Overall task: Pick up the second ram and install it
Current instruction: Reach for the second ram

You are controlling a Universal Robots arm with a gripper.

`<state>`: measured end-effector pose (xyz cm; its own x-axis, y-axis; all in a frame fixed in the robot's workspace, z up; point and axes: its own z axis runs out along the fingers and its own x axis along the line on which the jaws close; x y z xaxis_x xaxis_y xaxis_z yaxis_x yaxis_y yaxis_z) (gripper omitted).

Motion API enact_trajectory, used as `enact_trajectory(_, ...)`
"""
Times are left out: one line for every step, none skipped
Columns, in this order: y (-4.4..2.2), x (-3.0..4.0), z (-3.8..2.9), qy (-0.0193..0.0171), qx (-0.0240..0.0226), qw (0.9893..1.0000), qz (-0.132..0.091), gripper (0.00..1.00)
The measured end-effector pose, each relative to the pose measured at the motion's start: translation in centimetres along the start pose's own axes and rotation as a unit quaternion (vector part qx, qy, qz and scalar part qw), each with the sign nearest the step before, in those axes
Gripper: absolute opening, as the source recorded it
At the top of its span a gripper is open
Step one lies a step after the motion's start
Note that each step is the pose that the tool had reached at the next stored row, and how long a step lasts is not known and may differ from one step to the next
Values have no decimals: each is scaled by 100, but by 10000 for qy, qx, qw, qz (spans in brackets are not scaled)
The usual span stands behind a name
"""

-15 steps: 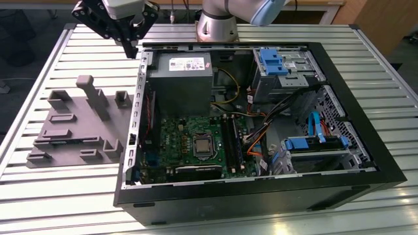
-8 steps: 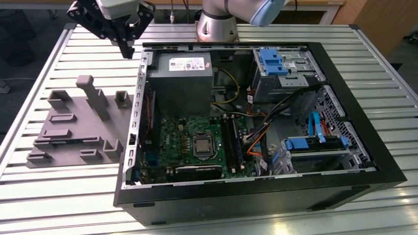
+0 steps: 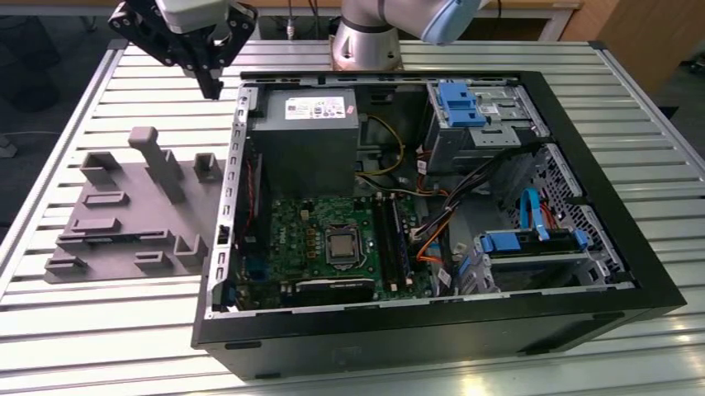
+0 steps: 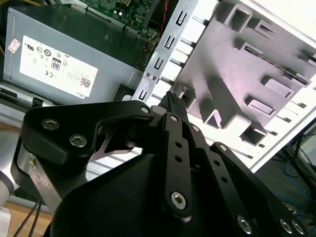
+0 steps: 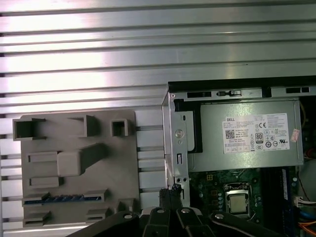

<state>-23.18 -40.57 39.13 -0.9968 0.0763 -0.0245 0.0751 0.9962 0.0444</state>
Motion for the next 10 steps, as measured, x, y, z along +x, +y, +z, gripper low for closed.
enact_trajectory(0, 4, 0, 0, 0, 10000, 0, 13)
enact_trajectory(-1, 10, 0, 0, 0, 10000, 0, 13)
enact_trajectory(-1, 15, 1, 0, 0, 10000, 0, 13)
enact_trajectory(-2, 20, 1, 0, 0, 10000, 0, 13)
enact_trajectory(-2, 27, 1, 0, 0, 10000, 0, 13)
enact_trajectory(-3, 33, 1, 0, 0, 10000, 0, 13)
enact_trajectory(-3, 39, 3, 0, 0, 10000, 0, 13)
enact_trajectory(-4, 44, 3, 0, 0, 10000, 0, 13)
enact_trajectory(-4, 50, 3, 0, 0, 10000, 0, 13)
enact_trajectory(-4, 56, 3, 0, 0, 10000, 0, 13)
